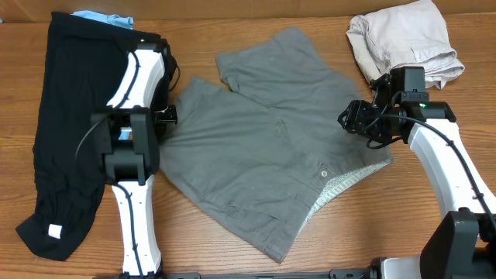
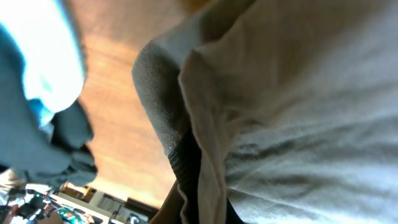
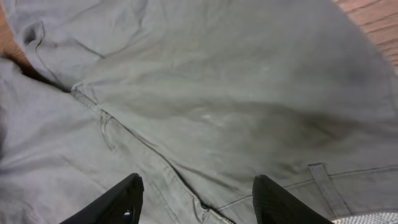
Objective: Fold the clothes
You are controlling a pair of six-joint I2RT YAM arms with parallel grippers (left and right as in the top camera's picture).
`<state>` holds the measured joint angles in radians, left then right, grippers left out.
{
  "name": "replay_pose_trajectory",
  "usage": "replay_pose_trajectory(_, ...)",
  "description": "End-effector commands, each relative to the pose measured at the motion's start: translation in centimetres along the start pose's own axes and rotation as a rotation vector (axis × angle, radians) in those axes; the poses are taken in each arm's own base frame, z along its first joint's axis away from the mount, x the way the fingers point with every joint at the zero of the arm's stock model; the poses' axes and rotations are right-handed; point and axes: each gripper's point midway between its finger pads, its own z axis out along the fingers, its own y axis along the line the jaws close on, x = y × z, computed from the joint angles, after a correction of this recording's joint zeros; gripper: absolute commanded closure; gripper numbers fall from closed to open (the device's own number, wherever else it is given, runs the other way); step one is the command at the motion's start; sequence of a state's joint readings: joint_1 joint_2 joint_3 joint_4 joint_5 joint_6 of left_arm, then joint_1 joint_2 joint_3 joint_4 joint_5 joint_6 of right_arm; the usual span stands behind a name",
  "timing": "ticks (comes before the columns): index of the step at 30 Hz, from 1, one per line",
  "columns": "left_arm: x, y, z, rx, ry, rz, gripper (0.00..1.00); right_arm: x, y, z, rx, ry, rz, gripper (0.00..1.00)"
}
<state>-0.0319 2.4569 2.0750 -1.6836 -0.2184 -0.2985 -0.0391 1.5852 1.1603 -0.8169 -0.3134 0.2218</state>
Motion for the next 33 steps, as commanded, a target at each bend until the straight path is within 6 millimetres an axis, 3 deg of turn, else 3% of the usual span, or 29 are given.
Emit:
replay_pose_trajectory(1,2.3,2.5,-4.4,0.014,-0.124,-0.068,0.96,-1.0,0.4,-0.6,0.000,-0.032,-0.002,0.40)
replay_pose_trajectory(6,6.1,3.8,-5.0,0.028,-0.160,-0.084,0.96,-0.8,0.4,-0.6,0.001,-0.026,-0.001,0.40)
replay_pose_trajectory(14,11.3,4.1,0.1,-0.009,-0.042,-0.110,0.96,-0.7,0.5,-0.5,0.000,-0.022,-0.004,0.40)
replay_pose_trajectory(17,12.2,4.0,1.4,-0.022,-0.002,-0.123,0.96,-0.7,0.5,-0.5,0.001,-0.020,0.001,0.39)
replay_pose_trajectory(22,11.9,3.9,1.6,-0.024,-0.010,-0.133,0.90,-0.4,0.7,-0.4,0.000,-0.013,-0.005,0.39)
replay_pose_trajectory(24,11.3,3.7,1.6,-0.014,-0.037,-0.140,0.81,-0.4,1.0,-0.4,-0.003,-0.015,-0.013,0.39)
replay_pose_trajectory(25,10.7,3.6,1.6,-0.006,-0.060,-0.139,0.59,-0.5,1.1,-0.3,-0.005,-0.018,-0.018,0.37)
replay_pose_trajectory(27,9.0,3.1,1.4,0.019,-0.126,-0.130,0.01,-0.7,1.3,-0.2,0.001,-0.029,-0.030,0.35)
replay_pose_trajectory(30,5.1,1.5,0.4,0.102,-0.281,-0.083,0.00,-0.7,1.6,0.3,0.020,-0.032,-0.050,0.32)
replay_pose_trajectory(33,1.4,0.0,-1.9,0.173,-0.452,0.005,0.00,0.0,2.0,1.2,0.021,0.000,-0.064,0.28)
